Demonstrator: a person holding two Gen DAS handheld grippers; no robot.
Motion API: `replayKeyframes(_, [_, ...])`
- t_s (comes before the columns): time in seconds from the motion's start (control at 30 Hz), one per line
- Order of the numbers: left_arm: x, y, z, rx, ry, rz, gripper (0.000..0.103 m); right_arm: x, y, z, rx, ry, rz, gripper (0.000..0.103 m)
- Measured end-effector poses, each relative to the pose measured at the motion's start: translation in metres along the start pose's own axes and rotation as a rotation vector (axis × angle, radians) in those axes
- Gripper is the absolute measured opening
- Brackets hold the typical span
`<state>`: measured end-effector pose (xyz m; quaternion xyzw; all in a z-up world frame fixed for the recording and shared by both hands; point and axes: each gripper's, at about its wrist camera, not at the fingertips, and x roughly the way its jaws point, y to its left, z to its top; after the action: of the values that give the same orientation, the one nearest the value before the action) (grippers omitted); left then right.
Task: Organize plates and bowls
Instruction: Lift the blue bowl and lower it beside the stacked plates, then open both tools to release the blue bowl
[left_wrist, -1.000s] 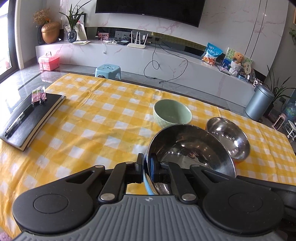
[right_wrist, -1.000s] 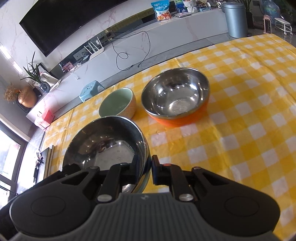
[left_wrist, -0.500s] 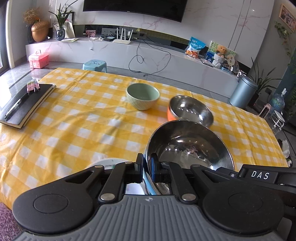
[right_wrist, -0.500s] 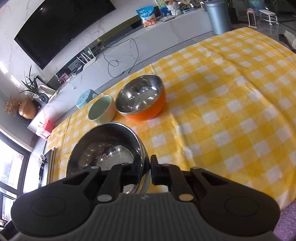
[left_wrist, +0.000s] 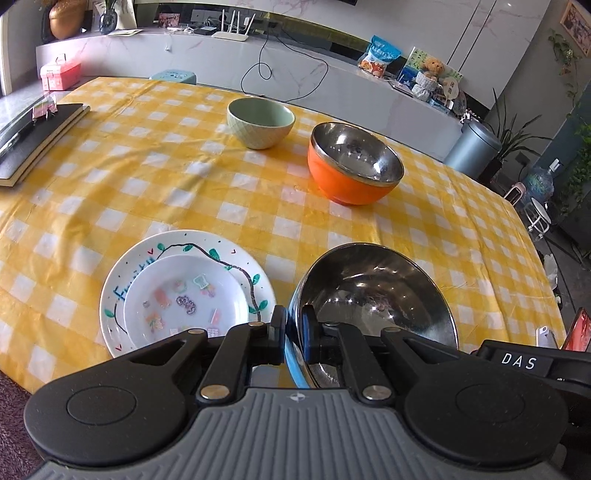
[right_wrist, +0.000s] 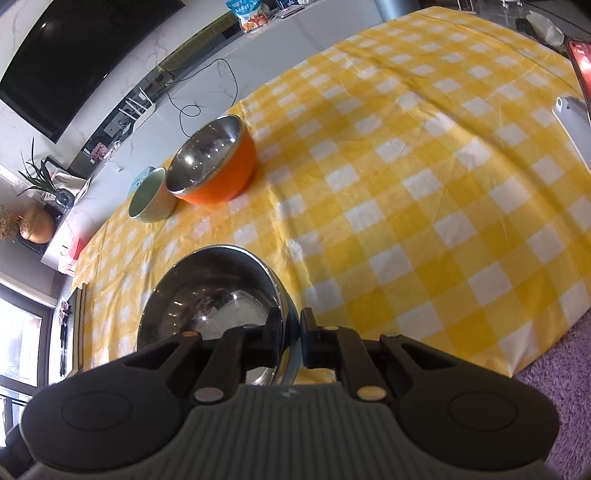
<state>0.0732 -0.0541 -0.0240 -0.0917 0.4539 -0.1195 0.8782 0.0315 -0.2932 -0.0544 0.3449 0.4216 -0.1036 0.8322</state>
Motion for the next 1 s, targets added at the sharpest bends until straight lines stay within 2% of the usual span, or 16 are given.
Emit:
replayKeyframes(0.2, [0.01, 0.004, -0.002, -0.039, 0.03, -0.039, 0.009, 0.004, -0.002, 0.002, -0.002, -0.021, -0.024, 0.009])
replayKeyframes(0.43, [0.021, -0.003, -0.004, -0.022, 0.052, -0.06, 0.009, 0.008, -0.008, 0.008, 0.006, -0.04, -0.062, 0.008])
replayKeyframes(0.8, [0.026, -0.006, -0.004, 0.002, 0.069, -0.068, 0.01, 0.015, -0.013, 0.01, 0.026, -0.023, -0.084, 0.008])
replayKeyframes(1.0, [0.025, -0.003, -0.003, -0.004, 0.068, -0.083, 0.01, 0.017, -0.011, 0.009, 0.011, -0.033, -0.101, 0.013])
